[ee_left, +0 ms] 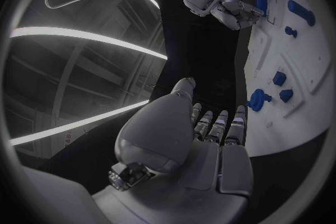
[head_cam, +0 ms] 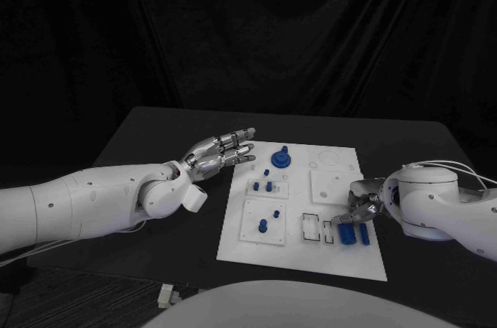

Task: Assemble the parts on the task board

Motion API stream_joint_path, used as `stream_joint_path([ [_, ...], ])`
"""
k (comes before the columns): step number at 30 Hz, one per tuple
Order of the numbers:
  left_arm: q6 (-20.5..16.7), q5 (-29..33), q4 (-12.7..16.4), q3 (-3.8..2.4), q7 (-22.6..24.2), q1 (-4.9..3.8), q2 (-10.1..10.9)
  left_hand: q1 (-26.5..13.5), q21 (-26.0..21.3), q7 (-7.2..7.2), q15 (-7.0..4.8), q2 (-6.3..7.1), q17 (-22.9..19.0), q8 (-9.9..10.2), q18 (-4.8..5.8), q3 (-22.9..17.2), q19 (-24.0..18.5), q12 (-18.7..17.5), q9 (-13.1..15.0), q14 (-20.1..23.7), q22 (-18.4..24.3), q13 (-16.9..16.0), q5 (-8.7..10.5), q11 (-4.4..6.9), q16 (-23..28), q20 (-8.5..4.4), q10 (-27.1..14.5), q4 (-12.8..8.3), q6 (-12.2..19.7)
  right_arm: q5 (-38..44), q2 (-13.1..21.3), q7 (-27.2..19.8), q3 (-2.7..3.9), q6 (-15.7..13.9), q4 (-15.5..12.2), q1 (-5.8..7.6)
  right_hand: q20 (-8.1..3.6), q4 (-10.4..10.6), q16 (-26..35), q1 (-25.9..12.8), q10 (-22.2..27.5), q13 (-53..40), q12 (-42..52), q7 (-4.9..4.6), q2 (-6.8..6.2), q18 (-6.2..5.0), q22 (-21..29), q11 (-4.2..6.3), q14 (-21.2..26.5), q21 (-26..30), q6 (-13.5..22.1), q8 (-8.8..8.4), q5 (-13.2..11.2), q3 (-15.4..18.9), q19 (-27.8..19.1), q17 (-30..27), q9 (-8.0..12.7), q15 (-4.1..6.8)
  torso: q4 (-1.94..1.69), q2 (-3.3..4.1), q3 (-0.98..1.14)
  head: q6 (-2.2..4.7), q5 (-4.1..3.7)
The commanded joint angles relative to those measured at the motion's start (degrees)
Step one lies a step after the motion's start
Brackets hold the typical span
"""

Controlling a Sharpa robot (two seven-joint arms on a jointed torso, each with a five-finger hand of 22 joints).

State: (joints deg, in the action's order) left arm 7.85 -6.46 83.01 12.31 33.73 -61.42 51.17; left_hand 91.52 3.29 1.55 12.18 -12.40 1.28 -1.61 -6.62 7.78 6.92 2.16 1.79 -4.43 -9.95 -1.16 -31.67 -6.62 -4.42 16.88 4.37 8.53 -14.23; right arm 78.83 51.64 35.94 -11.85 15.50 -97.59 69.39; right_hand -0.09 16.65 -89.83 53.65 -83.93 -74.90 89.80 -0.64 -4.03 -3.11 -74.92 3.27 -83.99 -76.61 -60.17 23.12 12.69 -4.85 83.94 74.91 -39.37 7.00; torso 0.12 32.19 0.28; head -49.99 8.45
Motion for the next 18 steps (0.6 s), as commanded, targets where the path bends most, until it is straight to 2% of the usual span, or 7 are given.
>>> stream_joint_path([
  [1, 0.82, 0.11, 0.07, -0.06, 0.40, 0.08, -0.13, -0.18, 0.27, 0.40, 0.33, -0.32, 0.07, -0.29, 0.49, -0.20, 0.24, 0.28, 0.08, -0.07, 0.09, -0.05, -0.26, -0.34, -0.31, -0.03, 0.20, -0.35, -0.13, 0.41, -0.10, 0.94, 0.02, 0.46, 0.15, -0.30, 0.09, -0.27, 0.44, 1.17, -6.07, -15.10, 0.20, -0.15, -0.07, 0.00, -10.92, -0.19, -5.78, 0.37, 0.01, -0.47, 2.00, -0.17, 0.30, 14.06, 0.09, -0.47, 0.01, 0.02, 0.00, -0.01, 0.04],
  [13, 1.01, 0.11, 0.00, -0.06, 0.21, 0.12, -0.18, -0.18, 0.27, 0.40, 0.33, -0.32, 0.07, -0.29, 0.49, -0.20, 0.24, 0.28, 0.08, -0.07, 0.09, -0.05, -0.26, -0.34, -0.31, -0.03, 0.20, -0.35, -0.13, 0.41, -0.24, 0.97, 0.02, -0.50, 0.37, -0.87, 0.19, -1.98, 1.29, 5.88, -6.07, -15.10, 0.20, -0.18, -0.48, -0.16, -10.68, -0.14, -5.48, 1.42, 0.01, -1.91, 9.52, -0.93, 0.08, 12.64, 0.03, -0.58, 0.00, 0.06, 0.00, -0.01, 0.17],
  [14, 1.03, 0.11, -0.03, -0.06, 0.20, 0.12, -0.19, -0.18, 0.27, 0.40, 0.33, -0.32, 0.07, -0.29, 0.49, -0.20, 0.24, 0.28, 0.08, -0.07, 0.09, -0.05, -0.26, -0.34, -0.31, -0.03, 0.20, -0.35, -0.13, 0.40, -0.22, 0.97, 0.02, -0.72, 0.36, -0.89, 0.19, -2.27, 1.37, 6.31, -6.07, -15.10, 0.20, -0.18, -0.52, -0.17, -10.67, -0.13, -5.46, 1.48, 0.02, -2.03, 10.39, -1.06, 0.08, 12.50, 0.03, -0.58, -0.01, 0.05, 0.01, -0.01, 0.14],
  [15, 1.03, 0.11, -0.06, -0.06, 0.19, 0.13, -0.20, -0.21, 0.27, 0.46, 0.37, -0.32, 0.07, -0.28, 0.53, -0.23, 0.26, 0.28, 0.07, -0.09, 0.09, -0.05, -0.27, -0.41, -0.33, -0.03, 0.20, -0.39, -0.07, 0.35, -0.20, 0.97, 0.02, -0.91, 0.35, -0.90, 0.18, -2.73, 1.45, 6.94, -6.07, -15.10, 0.20, -0.16, -0.54, -0.19, -10.65, -0.11, -5.43, 1.60, -0.01, -2.20, 12.24, -1.35, 0.06, 12.38, 0.02, -0.56, -0.01, 0.04, 0.01, -0.01, 0.11],
  [17, 1.06, 0.11, -0.12, -0.06, 0.18, 0.14, -0.22, -0.21, 0.27, 0.46, 0.37, -0.32, 0.07, -0.28, 0.53, -0.23, 0.26, 0.28, 0.07, -0.09, 0.09, -0.05, -0.27, -0.41, -0.33, -0.03, 0.20, -0.39, -0.07, 0.09, -0.14, 0.97, 0.02, -1.33, 0.33, -0.92, 0.18, -2.88, 1.50, 7.10, -6.07, -15.10, 0.20, -0.14, -0.52, -0.19, -10.65, -0.10, -5.41, 1.63, -0.04, -2.30, 12.90, -1.46, 0.07, 12.28, 0.01, -0.56, -0.01, 0.04, 0.01, -0.01, 0.11],
  [18, 1.07, 0.11, -0.15, -0.06, 0.18, 0.15, -0.23, -0.21, 0.27, 0.46, 0.37, -0.32, 0.07, -0.28, 0.53, -0.23, 0.26, 0.28, 0.07, -0.09, 0.09, -0.05, -0.27, -0.41, -0.33, -0.03, 0.20, -0.39, -0.07, -0.25, -0.09, 0.97, 0.02, -1.69, 0.30, -0.93, 0.16, -3.27, 1.59, 7.57, -6.07, -15.10, 0.20, -0.09, -0.55, -0.20, -10.65, -0.05, -5.38, 1.68, -0.07, -2.46, 14.34, -1.74, 0.08, 12.12, 0.00, -0.54, -0.01, 0.04, 0.00, -0.01, 0.12],
])
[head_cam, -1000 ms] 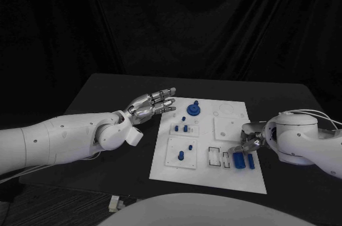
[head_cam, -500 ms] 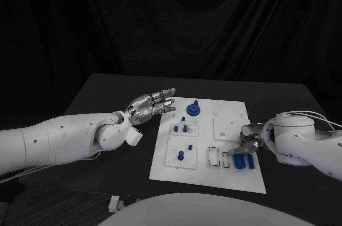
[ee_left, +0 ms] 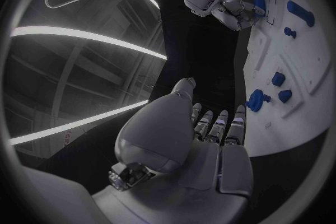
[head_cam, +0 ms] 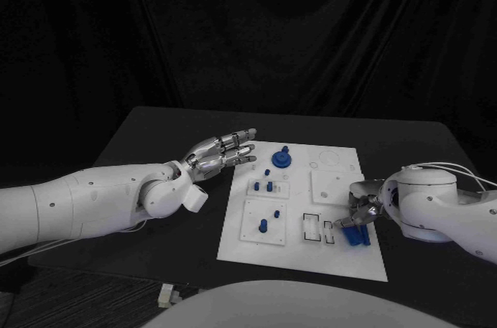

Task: Assemble the parts on the task board

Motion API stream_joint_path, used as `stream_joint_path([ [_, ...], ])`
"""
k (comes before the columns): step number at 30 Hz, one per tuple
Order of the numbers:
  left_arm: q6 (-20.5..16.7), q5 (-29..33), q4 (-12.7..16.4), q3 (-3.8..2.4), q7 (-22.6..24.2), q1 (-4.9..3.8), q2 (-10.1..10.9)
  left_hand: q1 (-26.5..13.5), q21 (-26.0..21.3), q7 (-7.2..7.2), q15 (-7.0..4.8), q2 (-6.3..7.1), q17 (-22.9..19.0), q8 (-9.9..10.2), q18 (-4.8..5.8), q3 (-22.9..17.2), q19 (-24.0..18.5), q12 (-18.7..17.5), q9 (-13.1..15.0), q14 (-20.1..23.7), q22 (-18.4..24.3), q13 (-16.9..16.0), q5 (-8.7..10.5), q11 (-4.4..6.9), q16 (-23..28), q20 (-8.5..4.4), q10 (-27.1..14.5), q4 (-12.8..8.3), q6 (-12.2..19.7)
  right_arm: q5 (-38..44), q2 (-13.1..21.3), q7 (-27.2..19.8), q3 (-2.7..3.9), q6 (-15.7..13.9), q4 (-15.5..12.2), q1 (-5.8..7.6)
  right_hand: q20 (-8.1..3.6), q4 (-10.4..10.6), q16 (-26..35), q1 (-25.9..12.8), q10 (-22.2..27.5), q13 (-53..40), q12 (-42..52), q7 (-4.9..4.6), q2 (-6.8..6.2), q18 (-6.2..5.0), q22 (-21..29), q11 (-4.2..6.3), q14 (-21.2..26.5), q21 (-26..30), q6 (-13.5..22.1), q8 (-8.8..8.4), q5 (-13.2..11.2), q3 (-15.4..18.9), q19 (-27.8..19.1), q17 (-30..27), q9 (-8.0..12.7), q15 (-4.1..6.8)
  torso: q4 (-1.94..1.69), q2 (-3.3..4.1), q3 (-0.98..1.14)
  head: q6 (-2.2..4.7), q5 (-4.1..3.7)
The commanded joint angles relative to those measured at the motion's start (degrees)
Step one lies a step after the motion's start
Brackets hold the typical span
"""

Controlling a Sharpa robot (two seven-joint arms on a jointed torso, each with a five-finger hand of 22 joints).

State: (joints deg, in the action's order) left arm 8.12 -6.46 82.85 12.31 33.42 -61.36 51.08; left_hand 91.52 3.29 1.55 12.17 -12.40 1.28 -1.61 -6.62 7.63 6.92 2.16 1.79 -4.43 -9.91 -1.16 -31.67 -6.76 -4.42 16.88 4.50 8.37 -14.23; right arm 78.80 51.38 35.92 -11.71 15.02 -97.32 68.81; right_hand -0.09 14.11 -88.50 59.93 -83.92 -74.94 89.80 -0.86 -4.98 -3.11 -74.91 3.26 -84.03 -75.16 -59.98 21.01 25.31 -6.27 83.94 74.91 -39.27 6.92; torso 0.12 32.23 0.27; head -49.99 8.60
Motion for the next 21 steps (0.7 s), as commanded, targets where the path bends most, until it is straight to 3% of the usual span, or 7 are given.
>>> stream_joint_path([
  [1, 0.81, 0.11, 0.00, -0.06, 0.49, 0.10, -0.14, -0.21, 0.27, 0.46, 0.37, -0.32, 0.07, -0.28, 0.53, -0.08, 0.26, 0.28, 0.07, -0.09, 0.05, -0.05, -0.27, -0.27, -0.33, -0.03, 0.06, -0.24, -0.06, -0.48, 0.23, 1.00, -0.12, -1.47, 0.01, -0.34, 0.15, -0.84, 0.30, 1.39, -6.08, -15.06, 0.20, 0.15, 0.42, -0.21, -10.64, -0.02, -5.33, 0.28, -0.28, -0.40, 2.10, -0.42, 0.07, 12.06, -0.11, -0.45, -0.01, -0.01, 0.01, -0.01, -0.01],
  [21, 1.08, 0.11, -0.19, -0.06, 0.31, 0.33, -0.17, -0.24, 0.29, 0.49, 0.43, -0.36, 0.08, -0.27, 0.58, -0.15, 0.30, 0.28, 0.06, -0.11, 0.05, -0.05, -0.29, -0.35, -0.36, -0.02, 0.06, -0.30, -0.03, -11.36, 2.33, 0.46, -0.11, -9.74, -1.97, -0.13, -0.03, -2.22, 0.97, 2.52, -6.08, -15.06, 0.20, 0.48, 0.59, -0.30, -10.54, 0.34, -5.12, 0.83, -0.79, -0.62, 6.92, -2.04, 0.00, 10.93, -0.49, -0.21, 0.01, 0.00, 0.01, -0.01, 0.00],
])
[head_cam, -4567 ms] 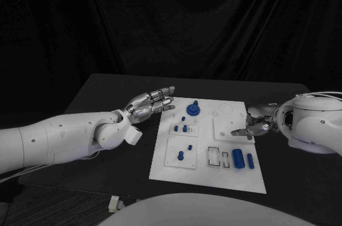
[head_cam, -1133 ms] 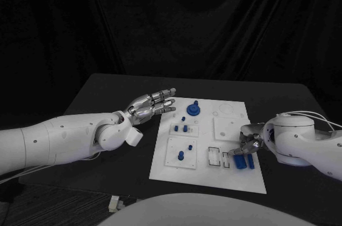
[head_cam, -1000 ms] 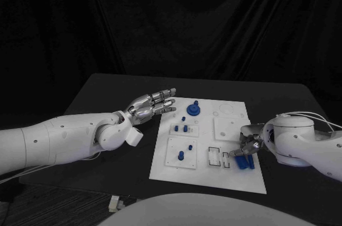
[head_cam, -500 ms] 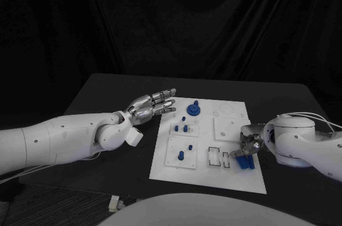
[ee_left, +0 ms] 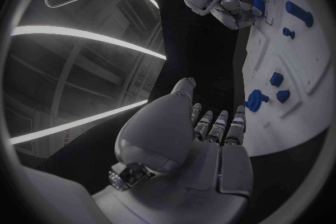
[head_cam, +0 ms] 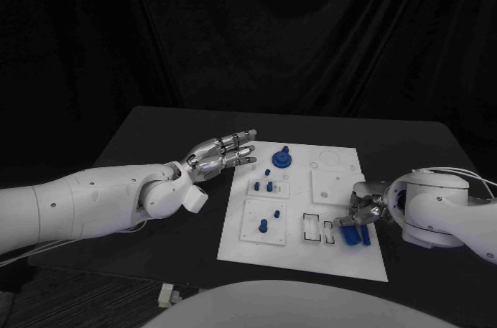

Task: Assemble the parts on the task board

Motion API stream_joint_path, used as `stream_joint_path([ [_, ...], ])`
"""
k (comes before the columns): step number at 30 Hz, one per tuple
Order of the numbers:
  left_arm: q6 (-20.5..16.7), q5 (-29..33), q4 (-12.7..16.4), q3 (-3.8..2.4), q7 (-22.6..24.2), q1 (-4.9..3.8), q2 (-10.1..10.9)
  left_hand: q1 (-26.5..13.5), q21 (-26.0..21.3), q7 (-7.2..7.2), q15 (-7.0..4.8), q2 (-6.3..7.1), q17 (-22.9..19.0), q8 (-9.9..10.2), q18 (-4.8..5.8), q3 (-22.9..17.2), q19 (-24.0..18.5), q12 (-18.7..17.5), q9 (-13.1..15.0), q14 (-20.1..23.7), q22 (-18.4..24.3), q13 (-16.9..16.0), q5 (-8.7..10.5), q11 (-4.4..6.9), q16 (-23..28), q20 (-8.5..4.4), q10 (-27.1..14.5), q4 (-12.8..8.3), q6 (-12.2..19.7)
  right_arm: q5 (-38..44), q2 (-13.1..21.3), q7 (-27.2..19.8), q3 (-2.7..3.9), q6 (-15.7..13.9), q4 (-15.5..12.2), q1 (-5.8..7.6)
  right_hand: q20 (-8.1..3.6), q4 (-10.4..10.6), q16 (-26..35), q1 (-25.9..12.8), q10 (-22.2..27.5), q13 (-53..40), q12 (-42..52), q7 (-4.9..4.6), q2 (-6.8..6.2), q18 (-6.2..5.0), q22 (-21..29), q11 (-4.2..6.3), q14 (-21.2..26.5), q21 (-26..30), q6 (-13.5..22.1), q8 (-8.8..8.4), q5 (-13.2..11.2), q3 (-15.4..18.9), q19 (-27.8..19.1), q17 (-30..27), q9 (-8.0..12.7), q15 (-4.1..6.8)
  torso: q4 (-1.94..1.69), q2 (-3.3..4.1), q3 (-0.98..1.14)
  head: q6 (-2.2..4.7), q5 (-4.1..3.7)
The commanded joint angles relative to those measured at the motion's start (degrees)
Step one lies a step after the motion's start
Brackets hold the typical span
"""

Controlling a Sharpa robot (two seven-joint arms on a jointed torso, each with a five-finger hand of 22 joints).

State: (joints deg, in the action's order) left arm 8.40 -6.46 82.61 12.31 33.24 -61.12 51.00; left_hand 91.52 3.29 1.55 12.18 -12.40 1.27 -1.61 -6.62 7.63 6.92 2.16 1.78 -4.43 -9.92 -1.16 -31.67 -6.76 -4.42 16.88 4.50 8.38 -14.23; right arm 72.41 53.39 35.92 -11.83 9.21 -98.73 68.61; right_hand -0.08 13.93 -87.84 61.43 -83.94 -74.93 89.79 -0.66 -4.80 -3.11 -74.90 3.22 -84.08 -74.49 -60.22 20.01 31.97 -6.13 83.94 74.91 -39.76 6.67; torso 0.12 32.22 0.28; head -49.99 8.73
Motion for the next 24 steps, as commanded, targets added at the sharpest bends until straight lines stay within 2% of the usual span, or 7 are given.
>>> stream_joint_path([
  [1, 0.82, 0.12, 0.04, -0.06, 0.47, 0.10, -0.10, -0.24, 0.29, 0.49, 0.43, -0.36, 0.08, -0.27, 0.57, -0.15, 0.30, 0.28, 0.07, -0.11, 0.05, -0.06, -0.29, -0.35, -0.36, -0.02, 0.06, -0.30, -0.03, -5.52, 0.41, 0.44, 0.02, -4.20, -0.67, 0.15, -0.05, -2.07, 0.35, 1.03, -6.06, -15.07, 0.21, 0.29, 0.42, -0.32, -10.52, 0.39, -5.06, 0.27, -0.57, 0.39, 0.43, -2.24, -0.03, 10.86, -0.02, 0.04, 0.01, 0.00, 0.00, -0.01, -0.19],
  [14, 0.98, 0.12, -0.08, -0.06, 0.31, 0.21, -0.21, -0.24, 0.29, 0.49, 0.43, -0.36, 0.08, -0.27, 0.57, -0.15, 0.30, 0.28, 0.07, -0.11, 0.05, -0.06, -0.29, -0.35, -0.36, -0.02, 0.06, -0.30, -0.03, -10.85, 1.22, 0.41, 0.03, -6.09, -1.52, 1.56, -0.08, -2.26, 0.37, 1.15, -6.06, -15.07, 0.21, 0.36, 0.39, -0.33, -10.52, 0.46, -5.05, 0.30, -0.69, 0.43, 0.82, -2.44, -0.02, 10.82, -0.10, 0.09, 0.02, -0.03, 0.01, -0.01, -0.32],
  [24, 0.97, 0.12, -0.05, -0.06, 0.28, 0.25, -0.21, -0.28, 0.30, 0.48, 0.48, -0.39, 0.08, -0.26, 0.63, -0.23, 0.33, 0.29, 0.06, -0.10, 0.07, -0.06, -0.29, -0.41, -0.36, -0.02, 0.07, -0.36, 0.02, -13.01, -0.32, 0.41, 0.02, -6.90, -0.89, 1.76, -0.09, -2.27, 0.44, 1.11, -6.06, -15.07, 0.21, 0.32, 0.37, -0.35, -10.49, 0.47, -5.03, 0.40, -0.65, 0.40, 0.75, -2.47, -0.06, 10.70, -0.11, 0.10, 0.02, 0.00, 0.01, -0.01, -0.43],
])
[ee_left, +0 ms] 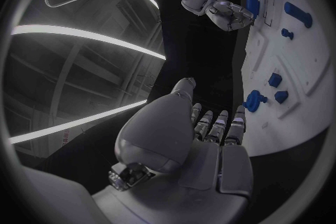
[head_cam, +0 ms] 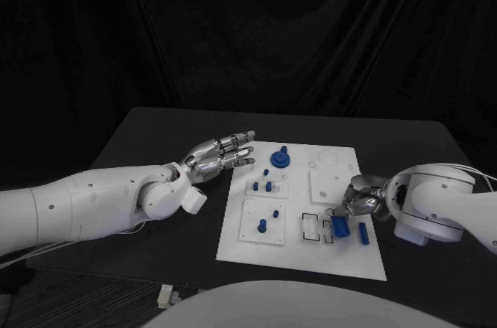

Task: Assemble the parts on the task board

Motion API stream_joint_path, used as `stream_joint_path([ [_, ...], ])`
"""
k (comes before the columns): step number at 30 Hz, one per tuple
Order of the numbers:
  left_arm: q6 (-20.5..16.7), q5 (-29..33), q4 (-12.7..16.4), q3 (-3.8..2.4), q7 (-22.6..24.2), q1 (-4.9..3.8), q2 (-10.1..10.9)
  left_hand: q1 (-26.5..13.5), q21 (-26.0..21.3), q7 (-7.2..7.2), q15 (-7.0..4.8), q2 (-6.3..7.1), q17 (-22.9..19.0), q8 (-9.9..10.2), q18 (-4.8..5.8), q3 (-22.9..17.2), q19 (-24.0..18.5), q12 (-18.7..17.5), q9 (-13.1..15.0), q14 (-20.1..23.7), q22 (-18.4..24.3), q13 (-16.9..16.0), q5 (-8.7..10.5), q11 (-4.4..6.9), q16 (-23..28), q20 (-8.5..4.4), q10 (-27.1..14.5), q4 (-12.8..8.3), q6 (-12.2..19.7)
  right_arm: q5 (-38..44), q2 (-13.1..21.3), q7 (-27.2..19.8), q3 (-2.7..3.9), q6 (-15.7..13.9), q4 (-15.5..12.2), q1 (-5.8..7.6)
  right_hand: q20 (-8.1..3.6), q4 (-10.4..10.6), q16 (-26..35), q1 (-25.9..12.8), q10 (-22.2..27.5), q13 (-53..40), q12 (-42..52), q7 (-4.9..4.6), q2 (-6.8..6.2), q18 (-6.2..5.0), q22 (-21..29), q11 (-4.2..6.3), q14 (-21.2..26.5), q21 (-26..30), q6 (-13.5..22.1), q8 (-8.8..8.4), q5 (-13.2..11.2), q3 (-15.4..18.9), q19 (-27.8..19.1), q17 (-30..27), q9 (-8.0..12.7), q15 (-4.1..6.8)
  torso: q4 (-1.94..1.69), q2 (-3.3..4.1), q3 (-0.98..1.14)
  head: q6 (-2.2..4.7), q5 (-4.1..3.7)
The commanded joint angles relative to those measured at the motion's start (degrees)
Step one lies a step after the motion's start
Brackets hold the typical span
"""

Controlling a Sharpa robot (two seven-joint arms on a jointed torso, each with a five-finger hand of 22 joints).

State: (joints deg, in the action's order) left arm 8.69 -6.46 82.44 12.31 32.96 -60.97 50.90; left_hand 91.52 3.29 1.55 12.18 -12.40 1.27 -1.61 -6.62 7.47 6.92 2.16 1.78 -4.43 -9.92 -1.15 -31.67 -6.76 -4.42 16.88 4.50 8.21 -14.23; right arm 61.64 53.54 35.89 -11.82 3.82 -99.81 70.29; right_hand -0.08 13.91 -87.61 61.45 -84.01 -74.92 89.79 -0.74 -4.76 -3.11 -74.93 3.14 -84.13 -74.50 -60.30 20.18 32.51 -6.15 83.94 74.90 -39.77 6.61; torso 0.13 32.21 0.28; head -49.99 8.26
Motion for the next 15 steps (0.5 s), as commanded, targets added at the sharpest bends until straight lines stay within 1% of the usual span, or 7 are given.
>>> stream_joint_path([
  [1, 0.68, 0.12, 0.13, -0.06, 0.56, 0.10, -0.10, -0.28, 0.30, 0.48, 0.48, -0.39, 0.08, -0.26, 0.63, -0.07, 0.33, 0.29, 0.06, -0.11, 0.07, -0.06, -0.29, -0.42, -0.36, -0.02, 0.07, -0.20, 0.02, -2.32, -0.79, 0.45, 0.00, -1.57, 0.34, 0.05, -0.10, -2.25, 0.23, 1.05, -5.99, -15.08, 0.21, 0.39, 0.32, -0.36, -10.46, 0.54, -4.98, 0.46, -0.53, 0.21, 0.07, -2.46, -0.07, 10.67, -0.11, 0.17, 0.01, 0.01, 0.00, -0.01, 0.03],
  [7, 0.67, 0.12, 0.20, -0.06, 0.58, 0.10, -0.03, -0.28, 0.30, 0.48, 0.48, -0.39, 0.08, -0.26, 0.63, -0.07, 0.33, 0.29, 0.06, -0.11, 0.07, -0.06, -0.29, -0.42, -0.36, -0.02, 0.07, -0.20, 0.02, -2.54, -2.23, 0.52, 0.00, -2.04, 0.99, -0.47, -0.11, -2.20, 0.30, 0.92, -5.99, -15.08, 0.21, 0.35, 0.34, -0.38, -10.43, 0.52, -4.96, 0.55, -0.43, 0.15, -0.17, -2.48, -0.10, 10.56, -0.11, 0.17, 0.00, 0.01, 0.00, -0.01, 0.13],
  [15, 0.68, 0.12, 0.24, -0.06, 0.57, 0.10, 0.06, -0.28, 0.30, 0.48, 0.48, -0.39, 0.08, -0.26, 0.63, -0.07, 0.33, 0.29, 0.06, -0.11, 0.07, -0.06, -0.29, -0.42, -0.36, -0.02, 0.07, -0.20, 0.02, -2.73, -3.72, 0.63, -0.01, -2.59, 1.59, -1.14, -0.11, -2.13, 0.33, 0.80, -5.99, -15.08, 0.21, 0.34, 0.44, -0.41, -10.39, 0.49, -4.95, 0.72, -0.43, 0.14, -0.41, -2.53, -0.16, 10.51, -0.14, 0.17, -0.09, 0.04, 0.01, -0.01, 0.05],
])
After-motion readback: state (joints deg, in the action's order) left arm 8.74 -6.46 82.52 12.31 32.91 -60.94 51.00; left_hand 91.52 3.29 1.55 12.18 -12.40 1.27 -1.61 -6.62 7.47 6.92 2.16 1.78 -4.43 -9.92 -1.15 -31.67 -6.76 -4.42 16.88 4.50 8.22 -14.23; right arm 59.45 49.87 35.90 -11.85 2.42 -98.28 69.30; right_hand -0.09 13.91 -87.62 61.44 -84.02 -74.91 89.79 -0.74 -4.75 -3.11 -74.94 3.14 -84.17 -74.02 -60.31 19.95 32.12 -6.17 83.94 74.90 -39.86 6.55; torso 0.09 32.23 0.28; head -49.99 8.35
